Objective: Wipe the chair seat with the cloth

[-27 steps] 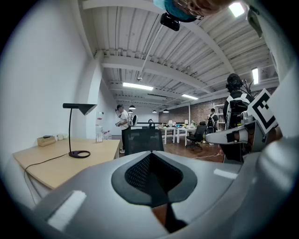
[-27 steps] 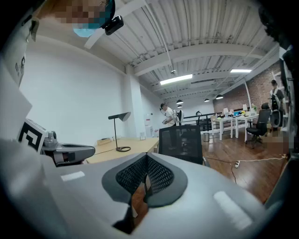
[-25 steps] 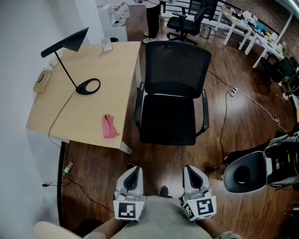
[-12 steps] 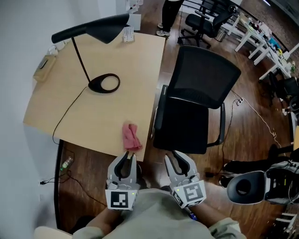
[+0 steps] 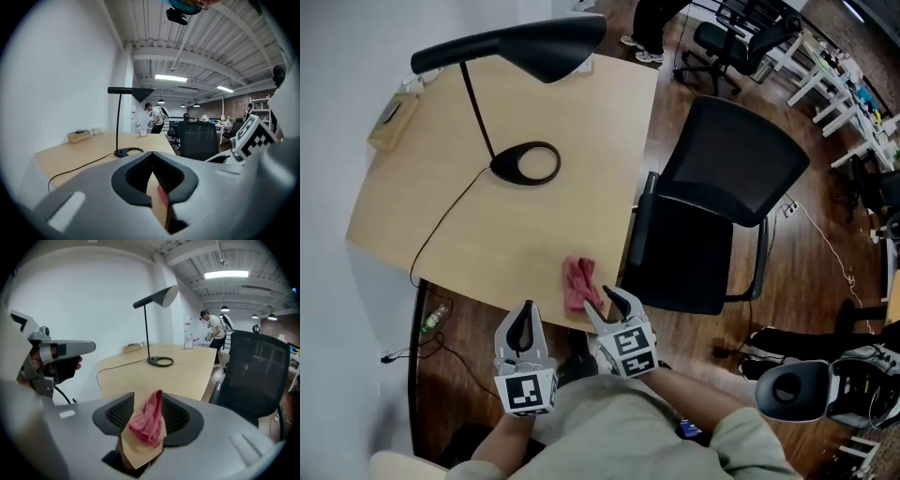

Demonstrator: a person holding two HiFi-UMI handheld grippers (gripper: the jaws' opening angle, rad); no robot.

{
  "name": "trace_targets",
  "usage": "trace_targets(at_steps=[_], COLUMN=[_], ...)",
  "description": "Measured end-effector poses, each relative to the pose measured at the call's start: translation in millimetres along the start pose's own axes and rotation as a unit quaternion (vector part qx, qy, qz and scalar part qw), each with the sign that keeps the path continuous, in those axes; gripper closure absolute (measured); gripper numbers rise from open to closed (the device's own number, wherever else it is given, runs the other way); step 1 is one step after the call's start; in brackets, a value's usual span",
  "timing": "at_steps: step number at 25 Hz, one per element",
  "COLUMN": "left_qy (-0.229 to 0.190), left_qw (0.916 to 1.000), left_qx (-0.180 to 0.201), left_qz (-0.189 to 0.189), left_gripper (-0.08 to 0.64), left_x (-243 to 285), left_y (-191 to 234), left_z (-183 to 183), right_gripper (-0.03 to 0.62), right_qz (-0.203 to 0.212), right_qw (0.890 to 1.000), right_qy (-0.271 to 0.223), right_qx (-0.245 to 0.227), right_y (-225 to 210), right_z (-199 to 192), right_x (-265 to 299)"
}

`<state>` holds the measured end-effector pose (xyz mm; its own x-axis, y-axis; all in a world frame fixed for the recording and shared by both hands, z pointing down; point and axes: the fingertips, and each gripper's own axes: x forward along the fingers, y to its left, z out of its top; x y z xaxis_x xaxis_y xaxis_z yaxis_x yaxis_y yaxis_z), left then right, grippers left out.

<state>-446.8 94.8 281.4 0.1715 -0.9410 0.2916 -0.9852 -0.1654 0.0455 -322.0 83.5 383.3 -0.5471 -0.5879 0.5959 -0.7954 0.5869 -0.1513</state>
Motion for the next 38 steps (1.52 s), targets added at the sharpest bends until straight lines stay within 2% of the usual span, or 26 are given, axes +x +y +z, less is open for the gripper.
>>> trace_targets(at_steps=[5, 8, 14, 19, 23, 28, 32, 38], left_qy=[0.033, 0.053, 0.076, 0.081, 0.083, 0.084, 0.077, 0.053], left_qw=[0.9994, 0.9984, 0.9966, 0.9961, 0.9959, 0.9960, 0.9965, 0.9973], left_qx=[0.003, 0.015, 0.027, 0.027, 0.027, 0.024, 0.020, 0.011], left_qz=[0.003, -0.010, -0.019, -0.023, -0.020, -0.019, -0.026, -0.049], left_gripper=[0.555, 0.555, 0.555, 0.555, 0.555, 0.555, 0.555, 0.555], left_x=[12.5, 21.3, 42.7, 44.1, 41.2, 38.2, 37.7, 44.6], left_y=[3.0, -3.1, -9.8, -12.0, -9.0, -4.3, -6.9, -20.9], left_z=[-25.2, -43.8, -76.2, -80.1, -80.1, -82.5, -79.3, -66.5], right_gripper=[0.383, 0.374, 0.359, 0.359, 0.381, 0.482, 0.502, 0.505], right_qz=[-0.013, -0.020, -0.004, 0.003, -0.002, 0.015, 0.013, -0.003], right_qw=[0.998, 0.997, 0.994, 0.992, 0.988, 0.984, 0.983, 0.989], right_qy=[0.046, 0.064, 0.089, 0.112, 0.128, 0.133, 0.121, 0.053], right_qx=[0.033, 0.047, 0.058, 0.063, 0.090, 0.120, 0.136, 0.139], right_y=[-18.2, -26.6, -23.2, -14.8, -14.7, -8.5, -8.6, -21.5], right_z=[-25.4, -37.5, -54.1, -69.9, -82.9, -84.2, -76.8, -27.9], right_x=[49.7, 65.0, 81.3, 88.3, 91.2, 92.6, 82.0, 48.0])
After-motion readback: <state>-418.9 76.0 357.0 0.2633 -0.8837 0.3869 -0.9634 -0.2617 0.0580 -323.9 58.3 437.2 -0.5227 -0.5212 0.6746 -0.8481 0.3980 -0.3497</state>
